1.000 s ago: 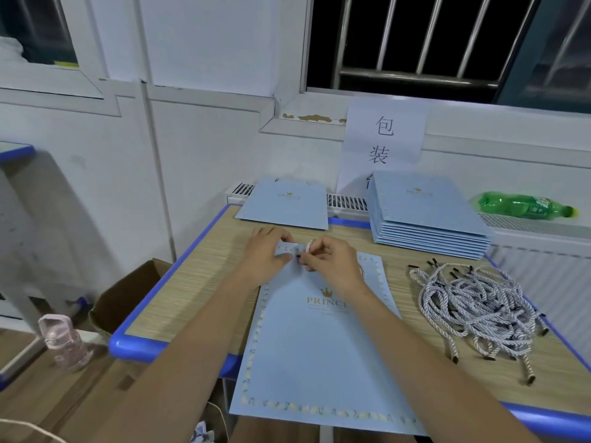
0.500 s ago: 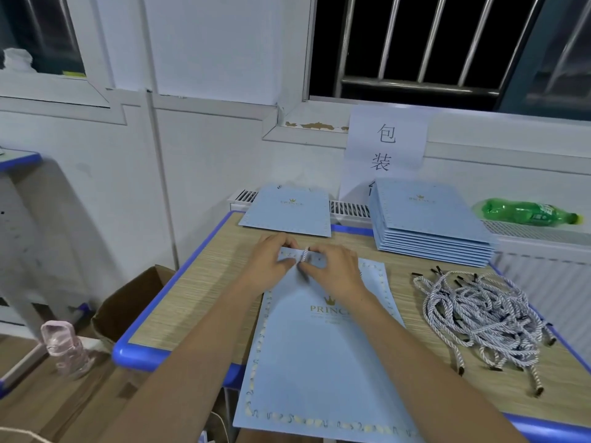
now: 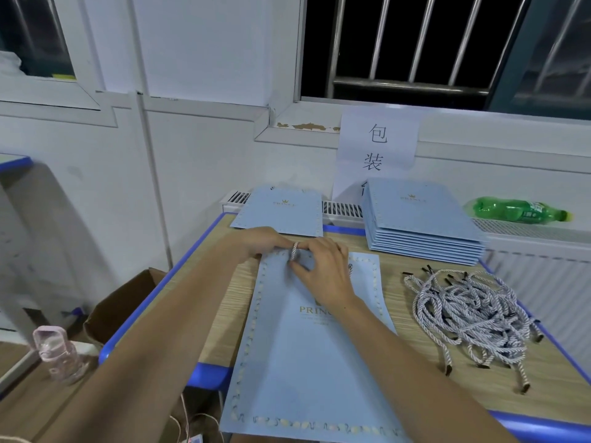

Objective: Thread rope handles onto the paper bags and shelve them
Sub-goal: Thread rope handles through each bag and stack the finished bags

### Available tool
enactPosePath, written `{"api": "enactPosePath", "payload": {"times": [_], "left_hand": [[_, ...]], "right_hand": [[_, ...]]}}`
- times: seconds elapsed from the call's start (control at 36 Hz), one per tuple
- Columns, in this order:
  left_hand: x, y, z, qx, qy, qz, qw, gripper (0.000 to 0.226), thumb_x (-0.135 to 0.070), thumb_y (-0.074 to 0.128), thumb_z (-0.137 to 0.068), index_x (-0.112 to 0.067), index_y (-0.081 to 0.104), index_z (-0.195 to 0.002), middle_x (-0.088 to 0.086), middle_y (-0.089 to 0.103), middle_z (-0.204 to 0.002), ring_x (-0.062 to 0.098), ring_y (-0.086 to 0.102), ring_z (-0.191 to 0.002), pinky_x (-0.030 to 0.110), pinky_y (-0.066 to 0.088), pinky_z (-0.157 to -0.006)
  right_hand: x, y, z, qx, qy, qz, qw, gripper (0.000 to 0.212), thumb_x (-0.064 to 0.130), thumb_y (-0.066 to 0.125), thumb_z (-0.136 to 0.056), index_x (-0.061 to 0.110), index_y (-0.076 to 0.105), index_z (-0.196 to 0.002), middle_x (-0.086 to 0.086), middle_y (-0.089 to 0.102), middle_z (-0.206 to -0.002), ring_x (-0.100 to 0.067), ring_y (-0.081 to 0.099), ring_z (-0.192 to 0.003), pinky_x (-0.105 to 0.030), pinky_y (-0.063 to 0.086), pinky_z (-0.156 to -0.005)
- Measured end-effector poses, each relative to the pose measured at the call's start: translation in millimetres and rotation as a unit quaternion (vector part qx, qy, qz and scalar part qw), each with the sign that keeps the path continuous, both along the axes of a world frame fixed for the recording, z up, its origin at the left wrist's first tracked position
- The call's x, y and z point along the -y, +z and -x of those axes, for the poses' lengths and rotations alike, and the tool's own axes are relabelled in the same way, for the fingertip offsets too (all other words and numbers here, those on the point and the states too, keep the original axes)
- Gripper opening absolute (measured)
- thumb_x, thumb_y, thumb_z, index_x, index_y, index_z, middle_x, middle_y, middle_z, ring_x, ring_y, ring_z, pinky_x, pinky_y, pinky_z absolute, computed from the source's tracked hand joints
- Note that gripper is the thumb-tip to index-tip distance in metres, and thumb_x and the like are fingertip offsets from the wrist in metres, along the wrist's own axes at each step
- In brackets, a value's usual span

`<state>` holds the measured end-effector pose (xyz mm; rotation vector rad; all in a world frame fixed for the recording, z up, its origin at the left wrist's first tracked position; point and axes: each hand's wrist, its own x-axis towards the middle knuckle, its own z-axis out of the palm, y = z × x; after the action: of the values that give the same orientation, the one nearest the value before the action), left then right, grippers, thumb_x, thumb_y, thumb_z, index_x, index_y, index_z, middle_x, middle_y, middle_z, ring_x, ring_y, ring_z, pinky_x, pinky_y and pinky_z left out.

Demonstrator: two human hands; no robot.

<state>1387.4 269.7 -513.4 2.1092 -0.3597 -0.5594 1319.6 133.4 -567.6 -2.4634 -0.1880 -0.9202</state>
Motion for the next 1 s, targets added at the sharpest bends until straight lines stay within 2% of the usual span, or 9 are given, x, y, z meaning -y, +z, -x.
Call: {"api": "enactPosePath", "payload": {"times": [0.22,0.39,0.5,0.58,0.67,0.72,0.78,0.89,1.0], "left_hand": [[-9,-2,-9,-0.125,0.01,0.1,0.987,0.024,-0.013,0.058,-0.091,0.002,0.065,-0.109,0.011,0.069,-0.098,0.018,0.067,-0.08,0.022,0.056,-0.063],[-10,9,-13,-0.072,-0.001,-0.004,0.997,0.011,-0.016,0.06,-0.09,-0.009,0.068,-0.09,0.003,0.068,-0.087,0.015,0.063,-0.078,0.024,0.049,-0.067],[-5,17,-15,-0.045,-0.016,-0.088,0.995,0.015,-0.013,0.058,-0.089,-0.011,0.067,-0.078,0.003,0.067,-0.081,0.014,0.061,-0.074,0.023,0.046,-0.067],[-3,30,-14,-0.058,-0.055,-0.166,0.983,0.02,-0.014,0.056,-0.09,-0.015,0.069,-0.075,-0.001,0.068,-0.076,0.011,0.061,-0.074,0.02,0.043,-0.066],[-3,41,-14,-0.099,-0.101,-0.249,0.958,0.038,-0.013,0.05,-0.092,-0.018,0.069,-0.06,-0.005,0.064,-0.06,0.008,0.057,-0.057,0.018,0.04,-0.061],[-1,44,-16,-0.119,-0.11,-0.282,0.946,0.038,-0.01,0.048,-0.093,-0.015,0.067,-0.061,-0.003,0.062,-0.057,0.011,0.055,-0.053,0.019,0.041,-0.057],[1,45,-16,-0.121,-0.111,-0.304,0.938,0.028,-0.01,0.047,-0.094,-0.012,0.064,-0.072,-0.002,0.062,-0.061,0.013,0.055,-0.059,0.021,0.042,-0.06],[3,45,-15,-0.087,-0.103,-0.303,0.943,0.029,-0.009,0.048,-0.093,-0.013,0.055,-0.066,-0.006,0.052,-0.048,0.008,0.048,-0.044,0.018,0.04,-0.05],[5,42,-16,-0.027,-0.086,-0.3,0.95,0.024,-0.009,0.057,-0.088,-0.011,0.059,-0.064,-0.003,0.055,-0.052,0.01,0.049,-0.048,0.019,0.043,-0.056]], "right_hand": [[0,1,-1,-0.019,0.015,-0.006,1.0,0.034,0.031,0.073,-0.08,0.016,0.067,-0.109,0.001,0.066,-0.109,-0.016,0.055,-0.109,-0.02,0.022,-0.095],[1,3,0,-0.031,0.028,-0.004,0.999,0.043,0.032,0.072,-0.08,0.022,0.061,-0.121,0.004,0.063,-0.117,-0.014,0.051,-0.115,-0.02,0.019,-0.094],[-1,2,1,-0.022,0.04,0.002,0.999,0.041,0.029,0.07,-0.081,0.022,0.061,-0.12,0.005,0.062,-0.118,-0.015,0.051,-0.115,-0.02,0.019,-0.094],[-4,2,4,-0.015,0.05,-0.005,0.999,0.033,0.025,0.07,-0.081,0.02,0.063,-0.113,0.006,0.063,-0.113,-0.014,0.052,-0.112,-0.017,0.018,-0.092],[-6,3,7,-0.003,0.072,-0.004,0.997,0.024,0.025,0.071,-0.08,0.019,0.066,-0.102,0.007,0.064,-0.105,-0.012,0.053,-0.105,-0.017,0.018,-0.089],[-8,3,8,-0.003,0.081,0.009,0.997,0.023,0.025,0.072,-0.078,0.018,0.065,-0.099,0.007,0.064,-0.102,-0.01,0.052,-0.102,-0.016,0.017,-0.088],[-8,4,9,-0.006,0.083,0.02,0.996,0.024,0.024,0.073,-0.077,0.017,0.065,-0.099,0.006,0.064,-0.102,-0.01,0.052,-0.102,-0.016,0.017,-0.087],[-7,5,10,-0.02,0.07,0.019,0.997,0.023,0.024,0.071,-0.079,0.018,0.064,-0.1,0.007,0.063,-0.105,-0.011,0.052,-0.104,-0.018,0.018,-0.088],[-4,5,8,-0.034,0.06,0.023,0.997,0.024,0.027,0.069,-0.081,0.019,0.063,-0.103,0.008,0.061,-0.107,-0.011,0.051,-0.106,-0.02,0.019,-0.088]]}}
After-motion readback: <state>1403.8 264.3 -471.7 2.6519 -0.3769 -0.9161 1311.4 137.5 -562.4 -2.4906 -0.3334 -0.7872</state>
